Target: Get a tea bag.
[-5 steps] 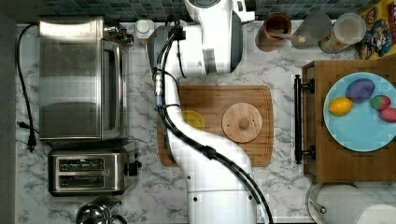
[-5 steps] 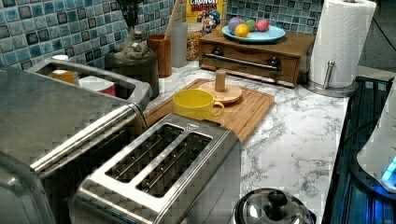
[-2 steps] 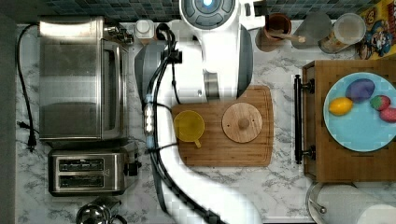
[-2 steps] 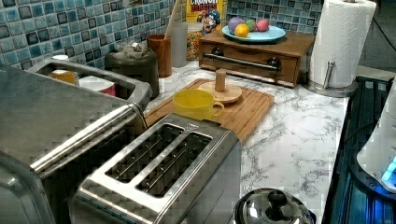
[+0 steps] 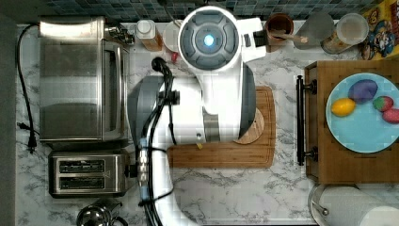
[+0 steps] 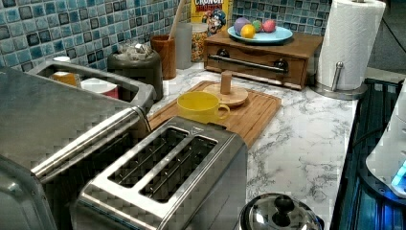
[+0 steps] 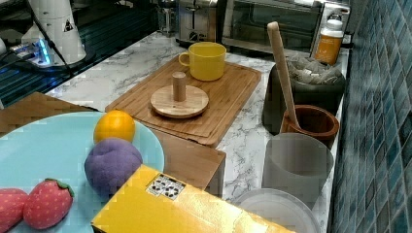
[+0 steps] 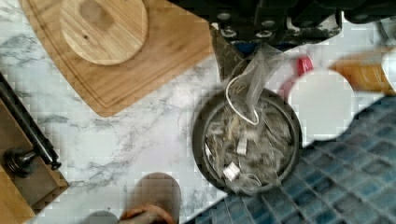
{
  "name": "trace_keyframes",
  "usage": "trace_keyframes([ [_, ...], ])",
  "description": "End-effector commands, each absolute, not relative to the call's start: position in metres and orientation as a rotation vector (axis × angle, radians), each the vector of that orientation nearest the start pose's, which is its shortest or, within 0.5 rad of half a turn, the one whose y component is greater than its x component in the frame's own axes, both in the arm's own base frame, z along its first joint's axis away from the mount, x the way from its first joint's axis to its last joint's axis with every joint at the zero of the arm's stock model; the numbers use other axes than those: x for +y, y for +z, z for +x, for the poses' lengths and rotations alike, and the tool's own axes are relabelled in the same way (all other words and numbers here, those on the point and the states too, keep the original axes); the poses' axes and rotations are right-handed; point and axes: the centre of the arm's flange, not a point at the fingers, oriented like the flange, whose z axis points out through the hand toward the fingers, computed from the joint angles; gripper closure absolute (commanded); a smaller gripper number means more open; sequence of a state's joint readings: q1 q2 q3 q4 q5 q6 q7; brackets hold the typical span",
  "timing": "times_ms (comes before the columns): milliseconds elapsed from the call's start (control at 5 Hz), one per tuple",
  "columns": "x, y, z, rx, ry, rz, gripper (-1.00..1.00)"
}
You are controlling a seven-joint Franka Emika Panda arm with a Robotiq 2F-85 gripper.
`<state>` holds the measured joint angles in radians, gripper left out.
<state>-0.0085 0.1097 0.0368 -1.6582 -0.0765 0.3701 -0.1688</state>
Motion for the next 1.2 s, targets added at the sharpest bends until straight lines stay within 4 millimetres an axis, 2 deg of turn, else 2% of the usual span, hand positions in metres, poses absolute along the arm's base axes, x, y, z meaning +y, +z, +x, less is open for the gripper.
trace_keyframes([
  [200, 0.038, 0.512, 0.536, 0.731, -0.074, -3.146, 1.00],
  [400, 0.047, 0.510, 0.525, 0.653, -0.087, -3.149, 1.00],
  [1200, 0.047, 0.510, 0.525, 0.653, -0.087, -3.149, 1.00],
])
